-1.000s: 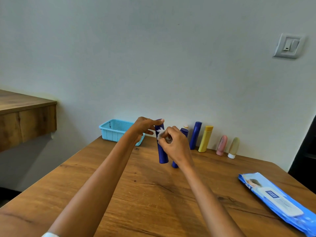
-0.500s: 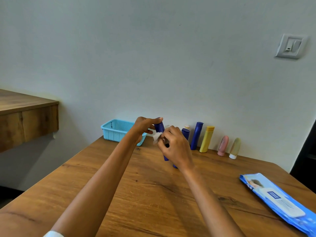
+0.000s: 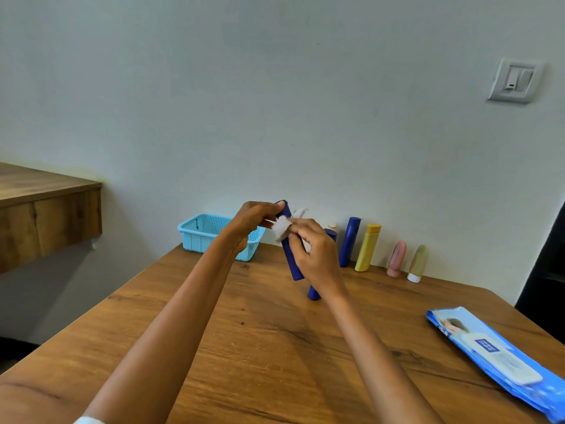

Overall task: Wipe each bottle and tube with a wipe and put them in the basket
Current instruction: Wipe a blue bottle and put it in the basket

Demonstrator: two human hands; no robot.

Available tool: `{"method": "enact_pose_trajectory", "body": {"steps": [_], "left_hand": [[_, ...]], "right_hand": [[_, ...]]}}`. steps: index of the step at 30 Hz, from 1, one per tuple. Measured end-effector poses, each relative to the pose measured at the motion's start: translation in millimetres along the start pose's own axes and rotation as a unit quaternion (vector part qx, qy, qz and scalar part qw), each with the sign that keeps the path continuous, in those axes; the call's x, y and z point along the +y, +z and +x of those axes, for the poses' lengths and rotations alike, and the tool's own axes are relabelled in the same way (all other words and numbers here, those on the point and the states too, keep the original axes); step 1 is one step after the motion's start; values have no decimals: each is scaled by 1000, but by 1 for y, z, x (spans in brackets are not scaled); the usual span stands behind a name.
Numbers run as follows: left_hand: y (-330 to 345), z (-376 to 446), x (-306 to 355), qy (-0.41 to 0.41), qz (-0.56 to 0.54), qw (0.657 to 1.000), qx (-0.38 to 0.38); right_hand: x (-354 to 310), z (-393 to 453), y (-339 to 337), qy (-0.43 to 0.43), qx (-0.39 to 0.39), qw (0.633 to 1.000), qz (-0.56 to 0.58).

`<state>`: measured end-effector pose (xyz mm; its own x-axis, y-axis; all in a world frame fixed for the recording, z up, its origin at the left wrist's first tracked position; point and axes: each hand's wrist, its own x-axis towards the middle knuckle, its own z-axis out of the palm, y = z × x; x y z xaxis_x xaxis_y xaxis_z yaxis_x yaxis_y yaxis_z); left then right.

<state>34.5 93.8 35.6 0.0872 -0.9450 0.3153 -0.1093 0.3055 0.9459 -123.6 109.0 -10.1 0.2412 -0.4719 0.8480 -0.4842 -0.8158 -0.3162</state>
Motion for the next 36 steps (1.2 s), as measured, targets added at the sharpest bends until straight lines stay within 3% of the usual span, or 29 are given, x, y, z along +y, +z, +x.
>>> {"method": "enact_pose_trajectory", "body": {"steps": [4,10,14,18,23,27,30,33,36], "left_hand": [[-10,-1,-7,14,-4,1000,7],[-2,-5,-6,58,32,992,-105],[7,-9,-1,78,46,988,-128],[9,-8,-2,91,35,990,-104],[4,-6,-7,84,14,995,-59],[-3,-3,-9,77,-16,997,-4],[-4,-1,-15,62,2,998,-16],[4,0,-17,61,9,998,-30],[10,3,-13,65,-21,998,-12]], "right_hand": [[8,-5,-3,49,8,998,28],[2,5,-4,68,8,992,106],[-4,14,-6,116,-3,984,138],[6,13,-9,197,-25,963,181],[15,7,-13,196,-6,969,152],[21,-1,-15,210,-42,971,103],[24,-2,-13,237,-18,970,57],[19,2,-10,211,44,975,49],[7,6,-8,129,55,989,38]]}}
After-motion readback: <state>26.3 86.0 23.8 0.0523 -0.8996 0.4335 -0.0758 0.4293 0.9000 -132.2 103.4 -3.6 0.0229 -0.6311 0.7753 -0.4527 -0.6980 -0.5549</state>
